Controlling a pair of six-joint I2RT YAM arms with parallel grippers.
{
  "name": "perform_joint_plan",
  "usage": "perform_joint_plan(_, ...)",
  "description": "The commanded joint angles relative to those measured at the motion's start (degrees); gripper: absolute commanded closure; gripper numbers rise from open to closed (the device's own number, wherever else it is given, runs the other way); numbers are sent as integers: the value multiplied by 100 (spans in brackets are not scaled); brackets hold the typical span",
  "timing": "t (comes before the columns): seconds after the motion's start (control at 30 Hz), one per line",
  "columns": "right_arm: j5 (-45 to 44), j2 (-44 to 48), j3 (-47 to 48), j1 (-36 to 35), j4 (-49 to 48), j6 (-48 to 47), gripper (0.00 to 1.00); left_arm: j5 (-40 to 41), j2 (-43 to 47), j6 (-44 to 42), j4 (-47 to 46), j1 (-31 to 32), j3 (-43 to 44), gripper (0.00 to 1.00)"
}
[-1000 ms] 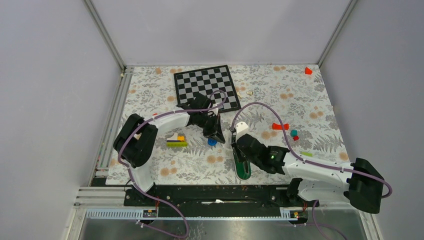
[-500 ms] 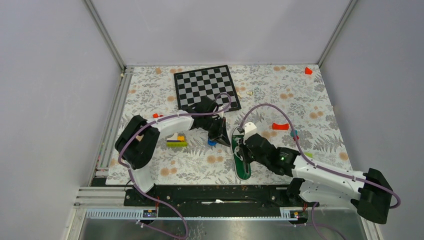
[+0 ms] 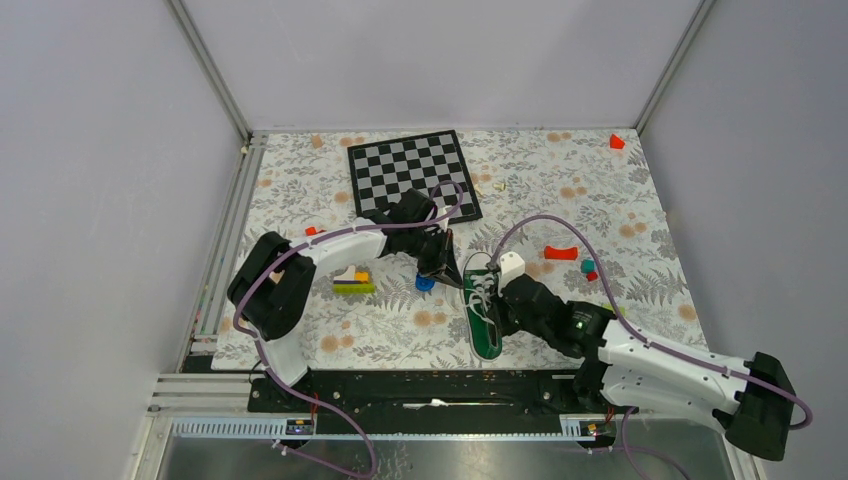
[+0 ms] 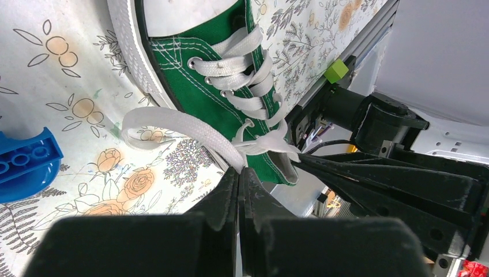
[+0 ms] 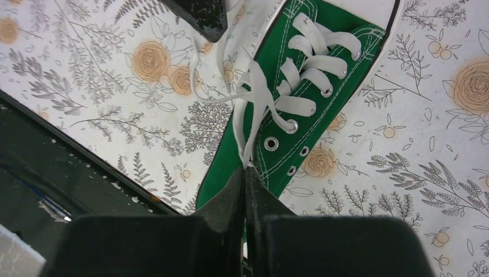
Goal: Tie the shoes
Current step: Cross the shoelace with the shoelace.
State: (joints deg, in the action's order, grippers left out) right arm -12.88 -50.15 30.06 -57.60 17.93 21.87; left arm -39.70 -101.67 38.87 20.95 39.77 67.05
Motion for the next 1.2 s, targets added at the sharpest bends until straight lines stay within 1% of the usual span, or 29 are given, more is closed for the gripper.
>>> perform_joint_plan(0.0,157,423,24,24,85,85,100,20,135,-99,-56,-13,195,100)
perform_joint_plan(0.23,170,926,187,27,354,125,100,15,125,-108,-56,-13,186,100)
perform_joint_plan(0.47,204,832,377,29,368,145,100,54,158,-117,15,-13,302,100)
perform_joint_plan(0.63,-105,1268,682,27,479,176,100,116,55,-190,125,-13,342,100)
perform_joint_plan(0.77,24,1350,898,25,793,133,100,116,46,-205,129,-13,344,100)
perform_joint_plan(0.97,448,1204,595,22,895,400,100,121,94,-202,128,-13,343,100)
perform_joint_plan(1.17,440,1340,388,21,1067,519,100,190,48,-290,164,-13,200,100)
